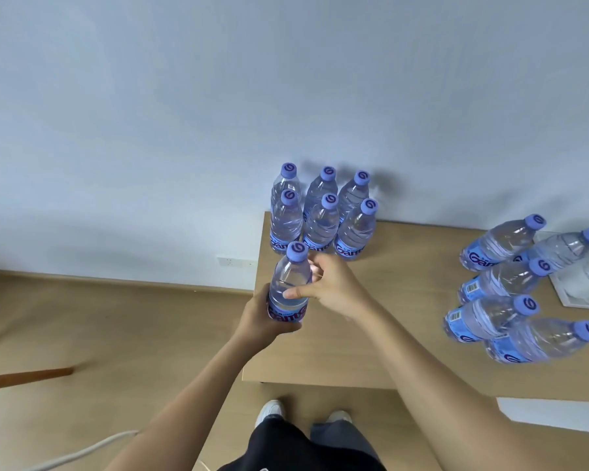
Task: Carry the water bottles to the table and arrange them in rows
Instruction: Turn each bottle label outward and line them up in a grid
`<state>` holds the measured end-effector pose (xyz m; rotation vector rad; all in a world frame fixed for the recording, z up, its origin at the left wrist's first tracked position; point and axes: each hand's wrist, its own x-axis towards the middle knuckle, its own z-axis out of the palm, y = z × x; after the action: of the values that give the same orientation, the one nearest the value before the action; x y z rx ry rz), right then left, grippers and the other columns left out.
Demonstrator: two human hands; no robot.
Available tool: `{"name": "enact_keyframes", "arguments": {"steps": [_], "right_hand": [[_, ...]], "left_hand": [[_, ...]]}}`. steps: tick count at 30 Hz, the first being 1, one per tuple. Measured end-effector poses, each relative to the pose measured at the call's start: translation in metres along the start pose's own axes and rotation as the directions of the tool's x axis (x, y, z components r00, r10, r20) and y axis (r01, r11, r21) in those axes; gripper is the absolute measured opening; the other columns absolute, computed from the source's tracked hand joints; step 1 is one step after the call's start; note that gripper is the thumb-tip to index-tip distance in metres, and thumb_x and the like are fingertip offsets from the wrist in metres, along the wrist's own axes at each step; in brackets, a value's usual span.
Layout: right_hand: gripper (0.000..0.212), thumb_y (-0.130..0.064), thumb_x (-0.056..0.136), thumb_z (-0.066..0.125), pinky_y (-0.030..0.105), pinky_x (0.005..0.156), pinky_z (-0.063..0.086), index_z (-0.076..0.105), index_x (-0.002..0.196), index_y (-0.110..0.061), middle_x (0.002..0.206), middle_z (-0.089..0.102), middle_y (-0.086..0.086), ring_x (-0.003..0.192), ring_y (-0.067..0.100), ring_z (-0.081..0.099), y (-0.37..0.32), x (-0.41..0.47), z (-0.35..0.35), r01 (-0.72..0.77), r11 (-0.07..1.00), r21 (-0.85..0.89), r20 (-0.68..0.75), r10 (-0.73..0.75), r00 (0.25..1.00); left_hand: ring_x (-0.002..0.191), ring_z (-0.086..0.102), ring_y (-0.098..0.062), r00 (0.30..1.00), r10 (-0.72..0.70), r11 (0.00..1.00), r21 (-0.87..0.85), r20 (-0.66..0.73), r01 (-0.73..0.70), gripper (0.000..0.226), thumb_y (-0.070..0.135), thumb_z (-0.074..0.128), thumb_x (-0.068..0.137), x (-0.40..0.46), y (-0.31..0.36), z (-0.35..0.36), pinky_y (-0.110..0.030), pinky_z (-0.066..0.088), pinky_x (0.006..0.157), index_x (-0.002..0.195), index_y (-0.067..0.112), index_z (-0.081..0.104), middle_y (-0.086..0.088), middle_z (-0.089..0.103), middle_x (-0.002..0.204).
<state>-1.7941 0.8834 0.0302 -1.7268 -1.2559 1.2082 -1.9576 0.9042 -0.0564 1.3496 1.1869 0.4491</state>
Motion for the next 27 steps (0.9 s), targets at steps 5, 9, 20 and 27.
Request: {"name": "enact_keyframes", "arguments": {"steps": [5,9,20,27], "right_hand": [[0.037,-0.008,0.063,0.089,0.006,0.052,0.035,0.066,0.089,-0.022,0.054,0.055,-0.029,0.054,-0.008,0.050,0.024,0.002,0.022,-0.001,0.996,-0.091,-0.072,-0.006,0.997],[0.046,-0.011,0.060,0.089,0.006,0.058,0.039,0.066,0.094,-0.031,0.065,0.060,-0.030,0.063,-0.010,0.053,0.035,0.001,0.035,0.000,0.995,-0.103,-0.121,-0.013,0.993],[0.063,-0.012,0.064,0.088,0.001,0.074,0.039,0.066,0.123,-0.020,0.087,0.062,-0.027,0.080,-0.019,0.054,0.043,0.026,0.034,0.070,0.992,-0.109,-0.187,-0.089,0.978],[0.059,-0.011,0.066,0.086,0.002,0.075,0.039,0.065,0.120,-0.024,0.085,0.062,-0.037,0.083,-0.018,0.056,0.043,0.053,0.029,0.099,0.989,-0.113,-0.208,-0.121,0.971]], "left_hand": [[0.075,0.062,0.012,0.999,-0.031,0.999,0.033,-0.027,0.031,0.071,0.001,0.089,0.058,0.013,-0.022,0.004,-0.006,0.046,0.061,0.117,0.024,0.057,0.014,0.069,0.095],[0.081,0.064,0.007,0.999,-0.021,0.999,0.041,-0.045,0.023,0.071,-0.002,0.087,0.061,0.022,-0.034,0.006,-0.007,0.047,0.063,0.123,0.016,0.057,0.008,0.069,0.099],[0.091,0.063,0.006,0.997,0.020,0.997,0.069,-0.078,-0.015,0.070,-0.005,0.082,0.064,0.056,-0.031,0.006,-0.003,0.044,0.065,0.126,0.016,0.056,0.011,0.067,0.103],[0.111,0.050,-0.029,0.990,0.094,0.974,0.214,-0.107,-0.069,0.068,-0.002,0.083,0.062,0.087,-0.023,0.004,-0.043,0.048,0.096,0.123,0.010,0.055,-0.004,0.045,0.112]]}}
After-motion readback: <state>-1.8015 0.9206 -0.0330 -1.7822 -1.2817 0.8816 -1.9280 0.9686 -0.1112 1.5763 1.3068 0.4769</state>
